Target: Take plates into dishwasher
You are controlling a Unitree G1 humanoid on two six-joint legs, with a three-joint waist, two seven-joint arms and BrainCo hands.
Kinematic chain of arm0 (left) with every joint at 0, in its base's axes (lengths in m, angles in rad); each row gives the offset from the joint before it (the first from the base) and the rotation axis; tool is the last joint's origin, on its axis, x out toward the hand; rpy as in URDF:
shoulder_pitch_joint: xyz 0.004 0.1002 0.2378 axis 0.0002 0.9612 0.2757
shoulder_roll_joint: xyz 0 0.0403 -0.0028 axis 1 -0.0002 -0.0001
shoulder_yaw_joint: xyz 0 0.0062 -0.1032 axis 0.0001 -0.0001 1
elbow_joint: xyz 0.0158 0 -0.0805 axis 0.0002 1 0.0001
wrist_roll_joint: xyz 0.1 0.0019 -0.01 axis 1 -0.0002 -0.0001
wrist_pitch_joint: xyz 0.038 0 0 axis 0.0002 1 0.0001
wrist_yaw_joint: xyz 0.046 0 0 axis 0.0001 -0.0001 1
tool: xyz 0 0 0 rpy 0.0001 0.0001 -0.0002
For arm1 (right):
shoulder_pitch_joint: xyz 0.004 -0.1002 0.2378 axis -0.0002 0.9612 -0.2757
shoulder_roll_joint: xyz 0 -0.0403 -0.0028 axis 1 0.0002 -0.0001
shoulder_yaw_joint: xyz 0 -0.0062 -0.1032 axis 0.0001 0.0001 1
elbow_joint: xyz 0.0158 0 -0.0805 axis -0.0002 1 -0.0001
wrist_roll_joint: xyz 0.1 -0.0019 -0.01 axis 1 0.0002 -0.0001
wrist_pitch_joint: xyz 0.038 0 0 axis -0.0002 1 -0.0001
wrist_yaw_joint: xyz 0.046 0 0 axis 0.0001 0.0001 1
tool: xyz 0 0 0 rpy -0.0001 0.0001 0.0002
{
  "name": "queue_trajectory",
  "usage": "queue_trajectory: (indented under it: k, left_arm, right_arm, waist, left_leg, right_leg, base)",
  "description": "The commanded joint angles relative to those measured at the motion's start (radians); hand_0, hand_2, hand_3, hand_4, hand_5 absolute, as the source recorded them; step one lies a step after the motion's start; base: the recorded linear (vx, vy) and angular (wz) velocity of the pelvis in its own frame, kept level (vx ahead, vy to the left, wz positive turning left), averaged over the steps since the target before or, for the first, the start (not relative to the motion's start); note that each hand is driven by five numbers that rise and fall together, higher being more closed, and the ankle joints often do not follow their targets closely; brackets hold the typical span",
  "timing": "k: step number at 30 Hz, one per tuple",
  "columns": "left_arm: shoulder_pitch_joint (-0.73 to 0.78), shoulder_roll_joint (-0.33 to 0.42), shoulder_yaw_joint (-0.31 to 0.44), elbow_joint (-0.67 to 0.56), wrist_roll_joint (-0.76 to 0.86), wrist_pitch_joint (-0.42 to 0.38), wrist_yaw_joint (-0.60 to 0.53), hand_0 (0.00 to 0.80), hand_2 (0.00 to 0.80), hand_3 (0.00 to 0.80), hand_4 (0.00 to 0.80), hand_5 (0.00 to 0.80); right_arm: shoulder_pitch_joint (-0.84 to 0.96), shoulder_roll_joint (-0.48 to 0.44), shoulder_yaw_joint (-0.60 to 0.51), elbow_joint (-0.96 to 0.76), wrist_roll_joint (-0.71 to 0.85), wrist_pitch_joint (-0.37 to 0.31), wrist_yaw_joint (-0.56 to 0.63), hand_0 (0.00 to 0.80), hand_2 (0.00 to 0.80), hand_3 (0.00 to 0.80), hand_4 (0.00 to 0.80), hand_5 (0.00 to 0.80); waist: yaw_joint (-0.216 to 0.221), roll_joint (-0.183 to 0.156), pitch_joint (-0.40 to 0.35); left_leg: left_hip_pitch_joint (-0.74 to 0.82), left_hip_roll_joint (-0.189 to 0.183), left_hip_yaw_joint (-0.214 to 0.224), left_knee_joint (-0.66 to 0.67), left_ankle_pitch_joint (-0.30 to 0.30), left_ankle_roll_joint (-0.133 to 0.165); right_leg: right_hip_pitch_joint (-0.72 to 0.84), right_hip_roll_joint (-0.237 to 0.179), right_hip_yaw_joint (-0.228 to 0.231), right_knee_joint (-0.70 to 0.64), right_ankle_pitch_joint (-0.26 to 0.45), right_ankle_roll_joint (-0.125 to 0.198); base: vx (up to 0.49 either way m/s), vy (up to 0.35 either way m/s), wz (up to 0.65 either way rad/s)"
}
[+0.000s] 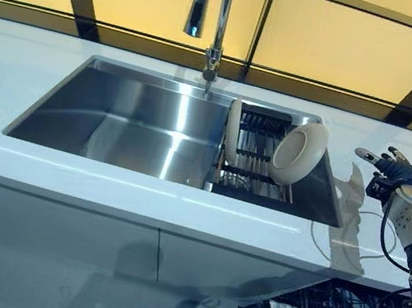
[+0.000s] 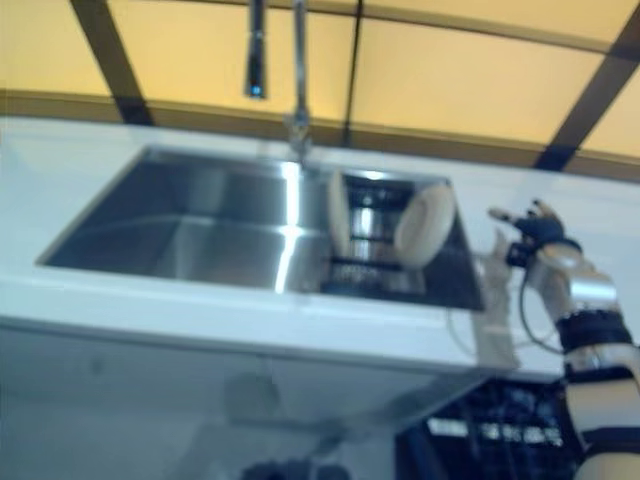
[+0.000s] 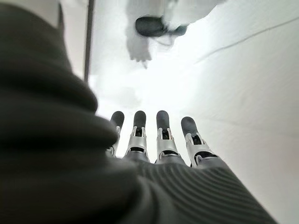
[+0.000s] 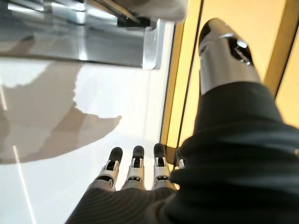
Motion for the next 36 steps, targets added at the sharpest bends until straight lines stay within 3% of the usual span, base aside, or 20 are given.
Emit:
queue_trajectory:
  k: [1, 21, 36]
  left_arm:
    - [-0.029, -0.011, -0.011, 0.059, 0.020, -0.025, -0.009, 0.000, 0.000, 0.000, 0.000, 0.000]
    - [0.002, -0.024, -0.051, 0.053, 0.003, -0.035, -0.022, 0.000, 0.000, 0.000, 0.000, 0.000]
    - [0.004, -0.031, -0.076, 0.042, -0.012, -0.043, -0.019, 0.000, 0.000, 0.000, 0.000, 0.000]
  right_arm:
    - [-0.124, -0.067, 0.019, 0.055, 0.026, -0.028, 0.011, 0.000, 0.000, 0.000, 0.000, 0.000]
    - [-0.230, -0.058, 0.063, 0.011, 0.187, -0.053, -0.056, 0.000, 0.000, 0.000, 0.000, 0.000]
    - [-0.275, -0.063, 0.101, 0.026, 0.124, -0.049, -0.042, 0.000, 0.000, 0.000, 0.000, 0.000]
  waist:
    - [0.014, 0.009, -0.062]
    - [0.024, 0.026, -0.006]
    - [0.030, 0.027, 0.011]
  left_leg:
    - [0.041, -0.049, 0.005, -0.002, -0.110, 0.059]
    - [-0.036, -0.047, -0.038, -0.002, -0.071, 0.019]
    - [-0.050, -0.047, -0.049, -0.002, -0.064, 0.013]
  right_leg:
    - [0.019, 0.005, 0.000, -0.001, -0.037, 0.025]
    - [-0.030, 0.011, -0.020, -0.001, -0.055, 0.004]
    - [-0.037, 0.010, -0.031, -0.001, -0.058, 0.000]
  base:
    - [0.091, -0.114, -0.07]
    - [0.027, -0.035, 0.00]
    - [0.002, -0.001, 0.01]
